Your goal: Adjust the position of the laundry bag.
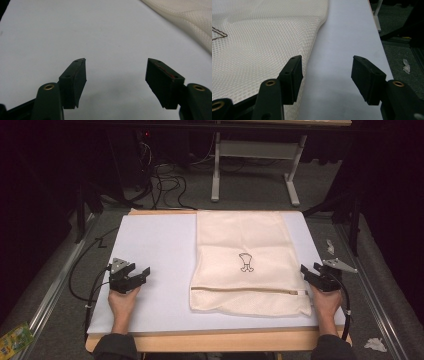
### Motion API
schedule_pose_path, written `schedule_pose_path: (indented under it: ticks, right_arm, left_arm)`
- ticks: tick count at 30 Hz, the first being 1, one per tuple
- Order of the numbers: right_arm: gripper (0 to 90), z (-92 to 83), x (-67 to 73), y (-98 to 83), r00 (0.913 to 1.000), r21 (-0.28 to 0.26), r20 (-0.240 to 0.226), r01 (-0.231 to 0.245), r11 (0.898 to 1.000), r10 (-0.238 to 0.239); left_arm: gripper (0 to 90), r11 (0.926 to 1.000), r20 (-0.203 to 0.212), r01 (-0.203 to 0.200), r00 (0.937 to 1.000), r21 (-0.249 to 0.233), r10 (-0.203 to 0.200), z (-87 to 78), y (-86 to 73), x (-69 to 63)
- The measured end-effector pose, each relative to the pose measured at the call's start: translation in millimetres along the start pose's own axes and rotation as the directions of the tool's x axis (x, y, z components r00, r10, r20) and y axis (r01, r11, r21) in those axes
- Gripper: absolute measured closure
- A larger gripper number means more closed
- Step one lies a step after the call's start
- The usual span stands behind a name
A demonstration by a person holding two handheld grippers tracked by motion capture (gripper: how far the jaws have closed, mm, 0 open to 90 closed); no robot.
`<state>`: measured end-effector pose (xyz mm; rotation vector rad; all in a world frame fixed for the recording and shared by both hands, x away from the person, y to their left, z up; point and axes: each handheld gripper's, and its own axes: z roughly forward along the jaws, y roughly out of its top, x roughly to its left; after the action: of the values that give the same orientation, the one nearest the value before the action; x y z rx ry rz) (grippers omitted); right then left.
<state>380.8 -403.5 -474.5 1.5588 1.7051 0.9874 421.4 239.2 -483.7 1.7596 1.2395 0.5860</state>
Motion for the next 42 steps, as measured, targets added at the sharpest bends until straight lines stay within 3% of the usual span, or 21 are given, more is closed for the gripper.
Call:
schedule_pose_path:
  ticks: [6,9,12,22,24,26,33,36,39,42]
  right_arm:
    - [43.1,0.4,1.7,0.1,0.9999,0.007,0.008,0.010,1.000,-0.010]
    - [43.0,0.8,1.7,0.2,0.9999,0.010,0.010,0.011,1.000,-0.011]
    - [42.2,1.4,1.1,0.6,0.9999,0.014,0.012,0.006,1.000,-0.006]
    - [44.6,2.2,-1.0,1.5,0.9998,0.026,0.005,-0.017,1.000,0.017]
    - [44.0,1.1,-2.0,1.5,0.9997,0.019,-0.010,-0.021,1.000,0.021]
    - [44.2,0.6,-1.4,1.6,0.9999,0.010,-0.009,-0.010,1.000,0.010]
    - [41.2,0.7,-4.6,2.8,0.9996,0.037,-0.010,-0.028,0.999,0.028]
    - [41.2,-2.1,-6.1,3.6,0.9999,0.048,-0.015,-0.005,0.999,0.006]
    - [41.4,-5.1,-7.2,1.6,0.9994,0.052,-0.028,-0.020,0.998,0.021]
    - [42.5,-10.0,-7.2,2.7,0.9988,0.034,-0.041,-0.027,0.999,0.028]
  left_arm:
    - [33.4,0.9990,0.002,0.036,0.9993,0.027,-0.036,3.1,1.2,3.4]
    - [32.7,0.9992,-0.012,0.029,0.9995,0.027,-0.028,2.9,1.5,2.3]
    - [31.4,0.9976,0.010,0.033,0.9994,0.060,-0.034,5.7,3.2,3.7]
    - [31.2,0.9974,0.032,0.026,0.9991,0.067,-0.028,6.6,4.1,3.7]
    - [34.4,0.9971,0.044,0.008,0.9990,0.076,-0.011,7.2,5.1,2.4]
    - [37.8,0.9976,0.059,0.008,0.9982,0.069,-0.012,7.8,6.2,0.2]
    - [35.3,0.9954,0.074,0.010,0.9971,0.095,-0.017,9.6,8.9,-7.6]
    - [38.2,0.9970,0.093,-0.008,0.9956,0.077,0.001,7.4,14.9,-14.3]
    - [38.7,0.9974,0.126,0.016,0.9918,0.071,-0.025,7.1,20.3,-19.0]
    - [38.6,0.9989,0.149,-0.014,0.9888,0.044,0.007,3.8,25.4,-28.8]
